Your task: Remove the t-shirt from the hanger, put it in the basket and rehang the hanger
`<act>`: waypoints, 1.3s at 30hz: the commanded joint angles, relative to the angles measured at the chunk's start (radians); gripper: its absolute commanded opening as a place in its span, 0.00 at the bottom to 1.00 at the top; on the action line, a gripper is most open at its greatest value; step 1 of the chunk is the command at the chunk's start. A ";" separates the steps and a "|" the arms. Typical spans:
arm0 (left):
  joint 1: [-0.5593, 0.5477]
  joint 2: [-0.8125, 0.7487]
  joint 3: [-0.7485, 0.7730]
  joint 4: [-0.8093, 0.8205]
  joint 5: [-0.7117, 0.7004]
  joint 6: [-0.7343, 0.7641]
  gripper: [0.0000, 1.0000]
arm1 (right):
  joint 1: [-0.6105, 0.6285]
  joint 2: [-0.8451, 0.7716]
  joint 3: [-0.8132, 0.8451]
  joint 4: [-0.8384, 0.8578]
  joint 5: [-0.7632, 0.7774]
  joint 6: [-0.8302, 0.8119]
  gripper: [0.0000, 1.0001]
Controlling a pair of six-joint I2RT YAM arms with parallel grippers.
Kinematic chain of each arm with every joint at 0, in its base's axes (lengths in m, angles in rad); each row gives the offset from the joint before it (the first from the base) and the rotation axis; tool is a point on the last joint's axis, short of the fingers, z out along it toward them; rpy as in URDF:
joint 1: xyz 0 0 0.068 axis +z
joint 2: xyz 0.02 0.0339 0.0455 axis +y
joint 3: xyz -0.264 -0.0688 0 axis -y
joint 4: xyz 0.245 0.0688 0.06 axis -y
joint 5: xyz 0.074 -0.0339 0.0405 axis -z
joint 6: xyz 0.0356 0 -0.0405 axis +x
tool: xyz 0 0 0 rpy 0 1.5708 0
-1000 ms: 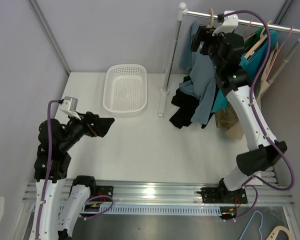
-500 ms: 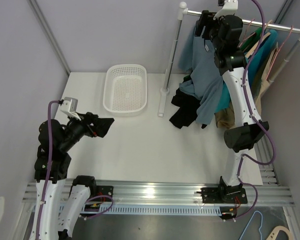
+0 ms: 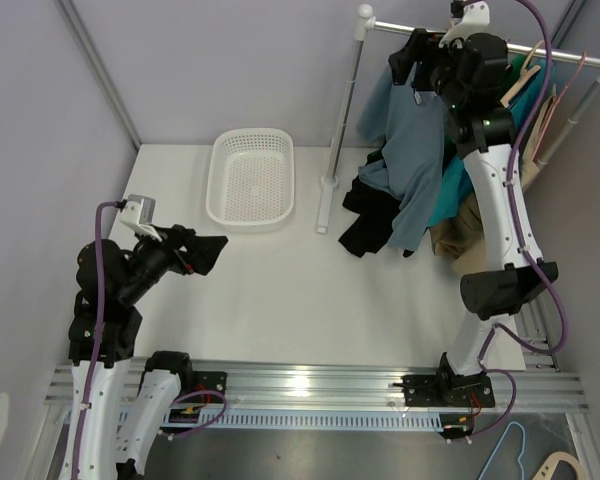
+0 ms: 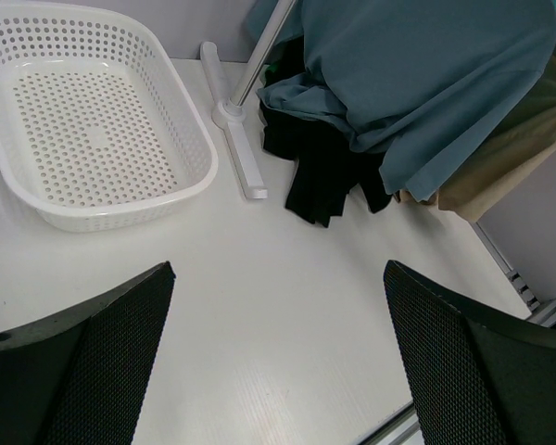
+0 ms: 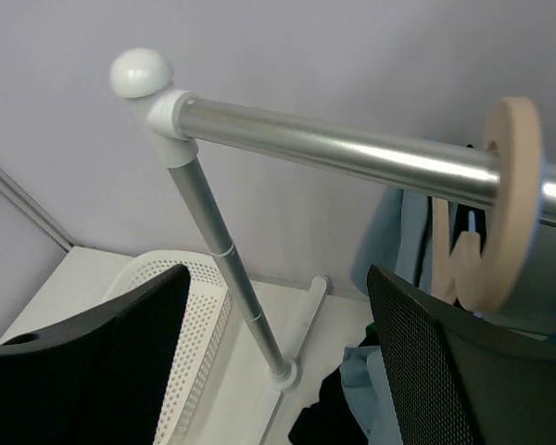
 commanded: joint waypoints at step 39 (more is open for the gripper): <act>0.007 -0.020 -0.006 0.020 0.001 0.021 1.00 | -0.106 -0.004 0.015 0.047 -0.043 0.059 0.83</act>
